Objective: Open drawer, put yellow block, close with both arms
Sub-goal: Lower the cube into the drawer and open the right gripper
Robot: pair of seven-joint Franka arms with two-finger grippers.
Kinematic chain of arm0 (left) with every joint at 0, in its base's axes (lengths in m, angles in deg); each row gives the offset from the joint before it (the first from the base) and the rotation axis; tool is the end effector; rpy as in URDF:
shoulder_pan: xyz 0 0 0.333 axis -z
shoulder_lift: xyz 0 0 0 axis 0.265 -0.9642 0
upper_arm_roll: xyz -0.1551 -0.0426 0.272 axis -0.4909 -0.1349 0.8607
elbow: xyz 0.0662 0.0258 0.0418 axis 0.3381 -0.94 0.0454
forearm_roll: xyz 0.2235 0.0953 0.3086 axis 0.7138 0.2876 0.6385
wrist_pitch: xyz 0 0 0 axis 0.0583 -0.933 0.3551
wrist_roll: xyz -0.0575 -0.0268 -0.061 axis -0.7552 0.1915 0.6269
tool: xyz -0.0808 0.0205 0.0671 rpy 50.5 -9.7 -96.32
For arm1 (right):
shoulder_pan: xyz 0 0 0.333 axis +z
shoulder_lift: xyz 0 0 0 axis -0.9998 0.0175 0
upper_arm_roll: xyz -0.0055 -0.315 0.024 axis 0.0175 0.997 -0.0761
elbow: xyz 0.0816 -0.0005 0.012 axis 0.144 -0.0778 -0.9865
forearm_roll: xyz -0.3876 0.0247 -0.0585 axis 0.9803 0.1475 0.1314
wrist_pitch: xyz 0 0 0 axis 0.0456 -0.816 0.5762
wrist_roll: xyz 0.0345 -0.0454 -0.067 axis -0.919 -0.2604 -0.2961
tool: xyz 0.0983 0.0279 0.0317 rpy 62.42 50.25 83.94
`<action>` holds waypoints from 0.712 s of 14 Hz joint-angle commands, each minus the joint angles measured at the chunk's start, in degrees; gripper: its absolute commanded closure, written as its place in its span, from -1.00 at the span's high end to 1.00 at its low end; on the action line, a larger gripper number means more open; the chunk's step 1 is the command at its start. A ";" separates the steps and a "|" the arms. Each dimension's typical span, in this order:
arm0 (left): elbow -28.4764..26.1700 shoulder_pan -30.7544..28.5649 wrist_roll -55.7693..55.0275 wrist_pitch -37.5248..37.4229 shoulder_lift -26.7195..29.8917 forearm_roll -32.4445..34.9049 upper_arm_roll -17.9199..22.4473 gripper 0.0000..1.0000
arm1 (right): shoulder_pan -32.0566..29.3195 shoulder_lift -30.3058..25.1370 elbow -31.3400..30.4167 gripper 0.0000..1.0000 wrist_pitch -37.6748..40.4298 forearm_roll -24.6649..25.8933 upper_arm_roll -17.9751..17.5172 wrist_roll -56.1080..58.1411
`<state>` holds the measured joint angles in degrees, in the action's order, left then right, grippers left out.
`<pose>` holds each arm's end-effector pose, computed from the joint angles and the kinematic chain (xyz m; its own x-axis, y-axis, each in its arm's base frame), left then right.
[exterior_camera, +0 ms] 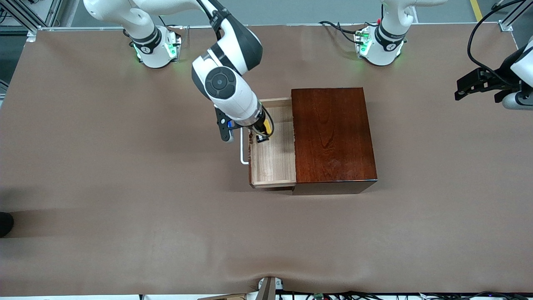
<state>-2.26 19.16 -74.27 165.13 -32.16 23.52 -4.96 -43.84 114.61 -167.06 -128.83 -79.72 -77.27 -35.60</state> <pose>0.5434 -0.0357 0.6512 0.9932 -0.0840 -0.0809 -0.0833 -0.9965 0.0114 0.5128 0.4784 0.3817 0.2190 -0.9404 -0.2603 -0.9668 -0.2452 0.0723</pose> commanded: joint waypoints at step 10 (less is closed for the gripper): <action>0.23 -0.89 1.01 0.22 -0.03 1.10 -0.69 1.00 | 2.39 5.57 1.20 -1.00 -3.74 -2.62 0.72 -0.94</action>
<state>-2.26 19.05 -74.26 165.14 -32.20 23.52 -4.96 -42.16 119.48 -167.04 -132.37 -81.26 -77.27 -35.68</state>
